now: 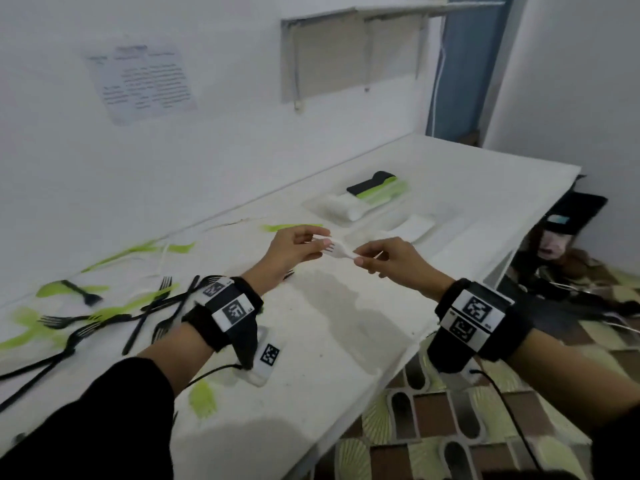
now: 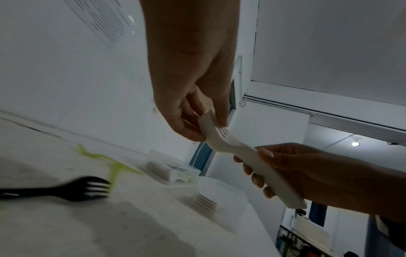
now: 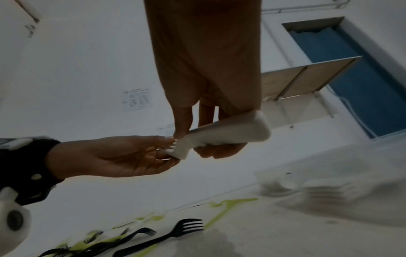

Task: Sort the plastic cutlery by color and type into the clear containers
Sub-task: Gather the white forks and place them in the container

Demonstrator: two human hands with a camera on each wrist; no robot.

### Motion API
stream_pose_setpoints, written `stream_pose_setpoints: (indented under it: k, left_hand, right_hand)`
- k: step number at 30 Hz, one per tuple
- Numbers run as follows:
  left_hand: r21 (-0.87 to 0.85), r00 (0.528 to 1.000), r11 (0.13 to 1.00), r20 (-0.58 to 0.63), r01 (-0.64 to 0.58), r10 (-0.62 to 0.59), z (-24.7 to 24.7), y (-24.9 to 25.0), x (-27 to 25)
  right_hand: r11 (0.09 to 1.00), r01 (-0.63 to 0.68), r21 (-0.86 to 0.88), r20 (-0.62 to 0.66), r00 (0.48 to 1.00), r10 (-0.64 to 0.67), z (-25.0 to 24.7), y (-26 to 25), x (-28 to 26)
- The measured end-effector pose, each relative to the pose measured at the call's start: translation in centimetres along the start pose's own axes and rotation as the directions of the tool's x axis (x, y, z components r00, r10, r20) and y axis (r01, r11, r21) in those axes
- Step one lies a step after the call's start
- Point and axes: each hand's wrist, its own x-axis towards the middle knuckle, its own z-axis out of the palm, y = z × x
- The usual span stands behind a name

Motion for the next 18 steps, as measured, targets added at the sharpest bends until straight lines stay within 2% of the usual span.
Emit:
stream_pose_setpoints:
  k: [5,9,15,18]
  left_hand:
    - [0.019,0.999,1.000,0.055,0.000,-0.001,7.1,0.2,4.5]
    - [0.026,0.999,0.999,0.037,-0.027,0.026,11.0,0.2,7.6]
    - [0.043,1.000,0.999,-0.003,0.020,-0.020,14.3,-0.4,11.2]
    - [0.109,0.998,0.993,0.025,0.046,-0.049,14.6,-0.9,13.1]
  right_hand:
    - [0.999,-0.018,-0.030,-0.026,1.000,0.017,-6.8,4.6,0.0]
    - [0.997,-0.005,-0.077,-0.001,1.000,0.005,-10.9,7.8,1.1]
    - [0.992,0.018,-0.122,0.060,0.998,-0.011,-15.2,10.7,4.1]
    - [0.987,0.051,-0.155,0.114,0.993,-0.034,-16.6,11.6,6.3]
